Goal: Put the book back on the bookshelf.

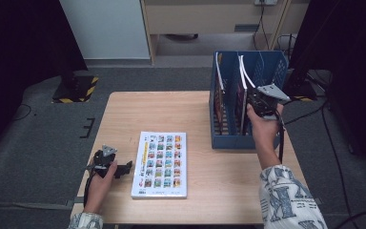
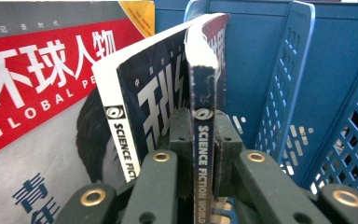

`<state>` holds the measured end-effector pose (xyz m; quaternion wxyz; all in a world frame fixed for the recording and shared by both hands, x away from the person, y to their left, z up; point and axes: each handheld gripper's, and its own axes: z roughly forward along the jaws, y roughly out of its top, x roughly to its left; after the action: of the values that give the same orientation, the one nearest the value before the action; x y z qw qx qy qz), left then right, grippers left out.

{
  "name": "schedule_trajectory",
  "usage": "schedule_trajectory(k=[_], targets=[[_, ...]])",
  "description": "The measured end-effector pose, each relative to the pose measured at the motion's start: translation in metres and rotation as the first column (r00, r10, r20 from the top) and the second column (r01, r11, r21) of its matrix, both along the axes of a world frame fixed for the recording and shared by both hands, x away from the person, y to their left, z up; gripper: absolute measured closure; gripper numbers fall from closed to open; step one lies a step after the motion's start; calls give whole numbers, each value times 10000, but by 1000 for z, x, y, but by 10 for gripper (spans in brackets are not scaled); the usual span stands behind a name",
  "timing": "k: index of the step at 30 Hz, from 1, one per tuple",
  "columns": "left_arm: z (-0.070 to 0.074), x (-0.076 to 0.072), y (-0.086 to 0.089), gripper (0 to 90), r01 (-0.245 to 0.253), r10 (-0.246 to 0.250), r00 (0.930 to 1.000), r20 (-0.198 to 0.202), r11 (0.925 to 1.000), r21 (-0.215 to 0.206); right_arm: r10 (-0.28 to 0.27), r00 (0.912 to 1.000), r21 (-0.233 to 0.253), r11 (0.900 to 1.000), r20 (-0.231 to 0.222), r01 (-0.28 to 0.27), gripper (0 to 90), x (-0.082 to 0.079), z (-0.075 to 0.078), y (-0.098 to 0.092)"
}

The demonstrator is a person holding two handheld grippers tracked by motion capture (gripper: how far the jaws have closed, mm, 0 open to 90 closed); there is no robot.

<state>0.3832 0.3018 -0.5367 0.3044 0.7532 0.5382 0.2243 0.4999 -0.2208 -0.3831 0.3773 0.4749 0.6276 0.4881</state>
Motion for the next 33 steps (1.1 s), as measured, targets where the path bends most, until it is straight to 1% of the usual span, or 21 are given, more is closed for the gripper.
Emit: schedule_trajectory(k=[3,9,16,20,23,25,27,33], targets=[[0,0,0,7,-2,2,10000,0,10000,-1,17,10000,76,10000,8,-17,794,-2,-1,0],[0,0,0,7,-7,7,10000,1,10000,-3,-21,10000,216,9998,67,20,723,-7,-2,-3],[0,0,0,6,-10,10,10000,-2,10000,-3,56,9999,554,9984,117,-62,626,-19,0,-7],[0,0,0,6,-15,15,10000,-3,10000,-1,147,9997,462,9988,174,-155,593,-25,1,-9],[0,0,0,6,-16,16,10000,-3,10000,-2,177,9997,564,9982,169,-187,567,-29,1,-11],[0,0,0,6,-19,19,10000,-2,10000,-6,228,9996,508,9984,142,-235,547,-32,1,-11],[0,0,0,6,-20,20,10000,-2,10000,-3,276,9995,482,9984,133,-283,528,-33,1,-12],[0,0,0,6,-19,19,10000,-1,10000,-5,425,9991,619,9972,12,-425,463,-34,2,-12]])
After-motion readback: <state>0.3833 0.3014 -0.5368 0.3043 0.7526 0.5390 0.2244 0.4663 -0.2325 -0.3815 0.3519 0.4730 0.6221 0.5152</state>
